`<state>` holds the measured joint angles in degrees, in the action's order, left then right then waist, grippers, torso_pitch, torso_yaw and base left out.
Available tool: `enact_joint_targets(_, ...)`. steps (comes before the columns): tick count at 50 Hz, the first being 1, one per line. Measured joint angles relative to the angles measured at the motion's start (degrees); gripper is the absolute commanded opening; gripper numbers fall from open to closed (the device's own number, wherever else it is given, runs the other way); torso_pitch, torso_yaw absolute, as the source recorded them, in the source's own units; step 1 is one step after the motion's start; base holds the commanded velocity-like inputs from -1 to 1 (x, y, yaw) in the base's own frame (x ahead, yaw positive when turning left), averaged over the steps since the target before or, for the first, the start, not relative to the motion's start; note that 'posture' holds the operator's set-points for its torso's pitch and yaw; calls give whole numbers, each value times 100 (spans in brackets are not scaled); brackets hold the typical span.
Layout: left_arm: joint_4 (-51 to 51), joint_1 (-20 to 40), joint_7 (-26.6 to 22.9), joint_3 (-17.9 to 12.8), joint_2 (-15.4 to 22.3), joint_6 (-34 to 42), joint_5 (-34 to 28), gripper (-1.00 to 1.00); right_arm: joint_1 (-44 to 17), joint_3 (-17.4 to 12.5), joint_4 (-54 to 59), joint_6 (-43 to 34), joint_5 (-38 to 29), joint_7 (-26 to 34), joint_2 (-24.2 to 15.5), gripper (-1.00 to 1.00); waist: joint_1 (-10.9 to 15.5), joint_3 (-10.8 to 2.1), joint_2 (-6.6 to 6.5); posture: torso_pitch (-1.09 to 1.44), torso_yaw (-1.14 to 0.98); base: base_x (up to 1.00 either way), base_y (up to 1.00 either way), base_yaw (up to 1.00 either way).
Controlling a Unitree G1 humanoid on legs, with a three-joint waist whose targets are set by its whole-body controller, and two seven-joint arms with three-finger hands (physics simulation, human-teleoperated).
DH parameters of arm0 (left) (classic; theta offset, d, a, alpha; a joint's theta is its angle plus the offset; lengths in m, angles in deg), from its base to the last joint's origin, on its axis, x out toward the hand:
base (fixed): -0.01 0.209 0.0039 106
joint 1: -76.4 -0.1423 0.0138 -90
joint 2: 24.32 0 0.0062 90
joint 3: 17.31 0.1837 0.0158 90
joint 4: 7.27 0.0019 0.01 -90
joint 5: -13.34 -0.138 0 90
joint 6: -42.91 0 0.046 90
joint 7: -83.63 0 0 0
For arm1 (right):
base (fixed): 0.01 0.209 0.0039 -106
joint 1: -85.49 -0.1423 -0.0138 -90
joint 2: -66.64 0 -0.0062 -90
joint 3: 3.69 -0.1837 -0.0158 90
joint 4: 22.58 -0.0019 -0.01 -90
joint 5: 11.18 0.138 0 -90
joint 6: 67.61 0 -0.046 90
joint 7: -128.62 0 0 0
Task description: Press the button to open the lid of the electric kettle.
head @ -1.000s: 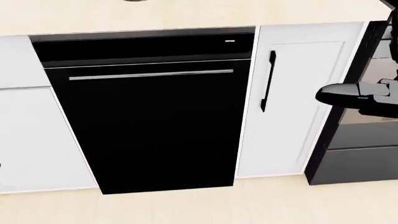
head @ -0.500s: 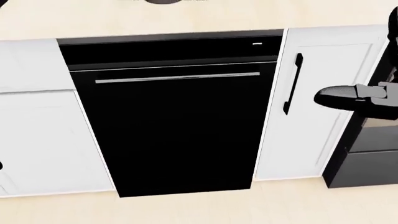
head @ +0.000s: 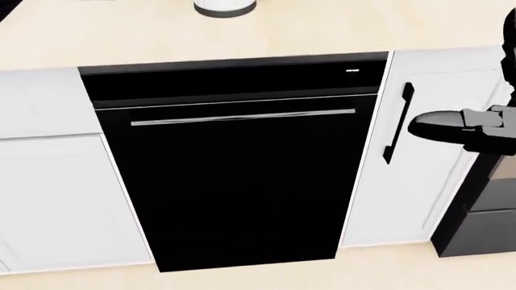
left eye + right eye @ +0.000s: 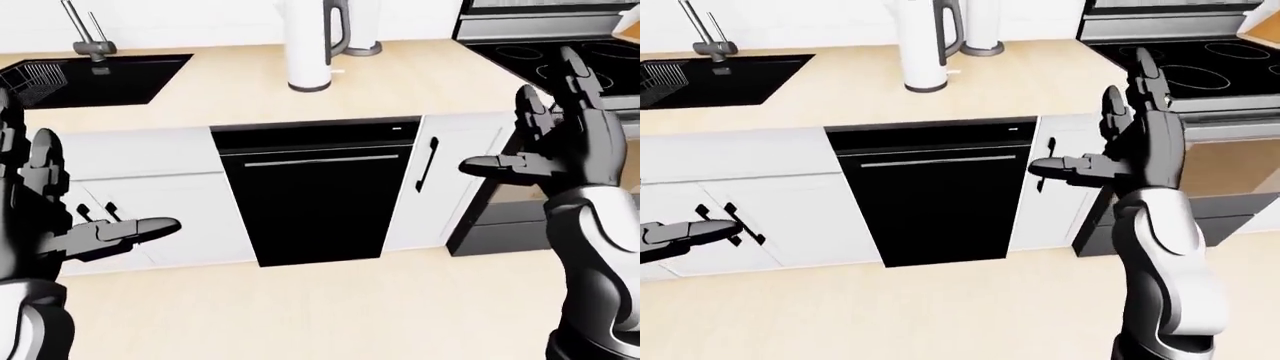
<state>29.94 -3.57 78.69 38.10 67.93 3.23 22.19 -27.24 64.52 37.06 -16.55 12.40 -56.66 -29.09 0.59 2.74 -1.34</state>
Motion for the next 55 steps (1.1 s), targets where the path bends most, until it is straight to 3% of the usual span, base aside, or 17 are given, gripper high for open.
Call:
enact_joint_targets(5, -25, 13, -8, 13, 13, -44, 2, 100, -46, -6, -93, 77, 0, 3, -19, 100, 53, -42, 448, 0, 0, 26, 4, 0)
enact_joint_targets(6, -34, 4, -17, 47, -46, -47, 12, 100, -21, -28, -65, 85, -3, 4, -30, 100, -3, -25, 382, 0, 0, 27, 5, 0)
enact_joint_targets(8, 2, -26, -53, 117, -68, -11, 49, 100, 41, -78, -5, 25, -17, -25, -15, 100, -71, 26, 404, 0, 0, 26, 5, 0)
enact_joint_targets(11, 18, -19, -77, 83, -47, 39, 80, 100, 23, -97, -5, -51, -28, -59, -33, 100, -105, -14, 355, 0, 0, 25, 5, 0)
enact_joint_targets(15, -87, 4, -52, 18, -22, -12, 68, 100, -19, -94, -125, -18, 3, -50, -47, 100, -138, 38, 57, 0, 0, 26, 6, 0)
enact_joint_targets(18, -107, 15, -52, 28, -13, -30, 79, 100, -38, -74, -113, 2, 7, -39, -55, 100, -158, -27, -249, 0, 0, 26, 17, 0)
enact_joint_targets(24, -1, -25, -18, -65, -1, 99, 50, 100, 9, 60, -49, -119, 67, 3, 11, 100, -1, -4, -130, 0, 0, 26, 20, 0)
enact_joint_targets(28, -108, 19, -18, -45, 32, 55, 64, 100, -58, -47, -146, -94, 60, -35, -41, 100, 22, 9, 123, 0, 0, 25, 20, 0)
enact_joint_targets(31, -140, 45, -23, -41, 51, 34, 72, 100, -87, -56, -203, -37, 60, -44, -62, 100, 32, -17, 397, 0, 0, 26, 20, 0)
enact_joint_targets(33, -137, 6, -43, 37, -24, 61, 93, 100, -31, -96, -161, -35, 55, -53, -55, 100, -56, 47, 295, 0, 0, 26, 20, 0)
enact_joint_targets(35, -71, 5, -77, 85, -15, 123, 126, 100, 29, -101, -60, -95, 32, -79, -39, 100, -105, 14, 391, 0, 0, 26, 20, 0)
enact_joint_targets(37, -67, 24, -78, 52, 5, 148, 126, 100, -2, -94, -44, -142, 23, -93, -56, 100, -117, -42, 376, 0, 0, 26, 20, 0)
enact_joint_targets(41, -184, 71, -47, -16, 36, 112, 108, 100, -66, -116, -182, -78, 48, -87, -80, 100, -159, 2, 87, 0, 0, 26, 20, 0)
enact_joint_targets(44, -229, 123, -45, -38, 80, 133, 139, 100, -104, -119, -173, -80, 72, -92, -101, 100, -181, -46, -273, 0, 0, 26, 20, 0)
enact_joint_targets(47, -116, 78, -14, -118, 82, 213, 134, 100, -66, 9, -128, -150, 137, -76, -29, 100, -53, 27, -247, 0, 0, 26, 20, 0)
enact_joint_targets(49, -99, 99, 5, -158, 110, 300, 142, 100, -68, 17, -67, -203, 186, -56, -66, 100, -15, -2, -214, 0, 0, 26, 20, 0)
enact_joint_targets(55, -281, 239, 29, -350, 293, 388, 290, 100, -203, -239, -104, -148, 265, -122, -279, 100, 41, -4, 173, 0, 0, 26, 20, 0)
